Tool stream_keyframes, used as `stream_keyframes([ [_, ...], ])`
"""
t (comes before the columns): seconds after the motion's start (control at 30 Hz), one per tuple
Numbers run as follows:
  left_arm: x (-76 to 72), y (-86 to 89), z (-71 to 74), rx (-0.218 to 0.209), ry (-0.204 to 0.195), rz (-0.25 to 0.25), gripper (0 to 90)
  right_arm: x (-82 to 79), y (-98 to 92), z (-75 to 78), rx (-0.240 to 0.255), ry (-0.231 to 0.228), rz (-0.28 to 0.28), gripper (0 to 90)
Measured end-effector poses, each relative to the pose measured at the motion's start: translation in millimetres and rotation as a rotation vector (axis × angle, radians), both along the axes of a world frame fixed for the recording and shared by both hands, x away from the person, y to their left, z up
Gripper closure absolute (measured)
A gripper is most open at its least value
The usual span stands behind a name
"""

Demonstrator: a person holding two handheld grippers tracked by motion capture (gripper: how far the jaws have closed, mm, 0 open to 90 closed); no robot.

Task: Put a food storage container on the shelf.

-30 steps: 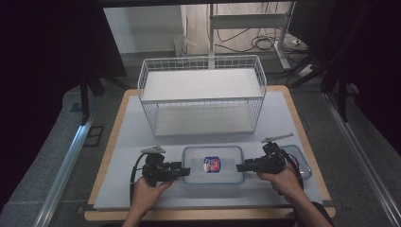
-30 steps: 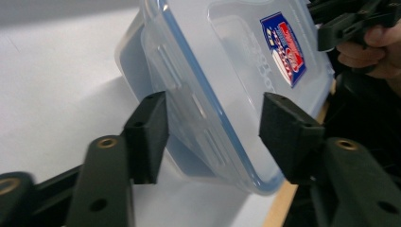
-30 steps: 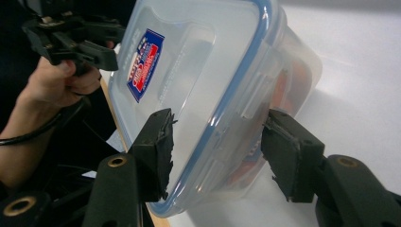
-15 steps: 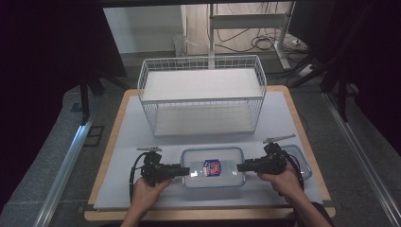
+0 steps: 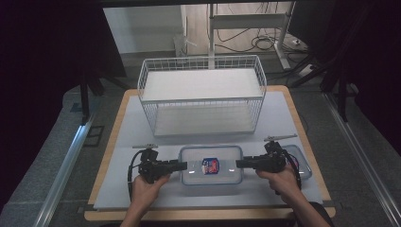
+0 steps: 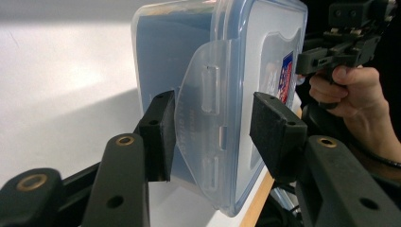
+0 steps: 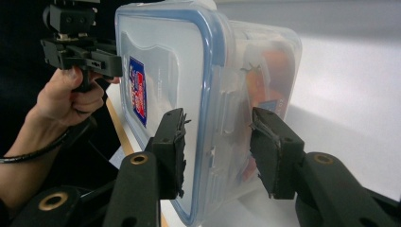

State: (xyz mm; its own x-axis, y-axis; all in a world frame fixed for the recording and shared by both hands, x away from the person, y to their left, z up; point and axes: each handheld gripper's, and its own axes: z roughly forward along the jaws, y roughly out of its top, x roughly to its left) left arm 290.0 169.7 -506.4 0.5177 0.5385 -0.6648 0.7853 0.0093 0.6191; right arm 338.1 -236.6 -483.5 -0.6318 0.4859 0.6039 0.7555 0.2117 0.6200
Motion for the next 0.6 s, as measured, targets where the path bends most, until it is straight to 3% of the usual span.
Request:
stream_keyframes([
  [0.33, 7.5, 7.3, 39.7, 0.011, -0.103, 0.032, 52.4, 6.1, 6.4, 27.4, 0.034, -0.081, -0.007, 56.9],
  [0.6, 20.1, 12.7, 81.6, 0.021, -0.191, 0.037, 52.4, 19.1, 12.1, 69.7, 0.054, -0.176, -0.009, 56.9],
])
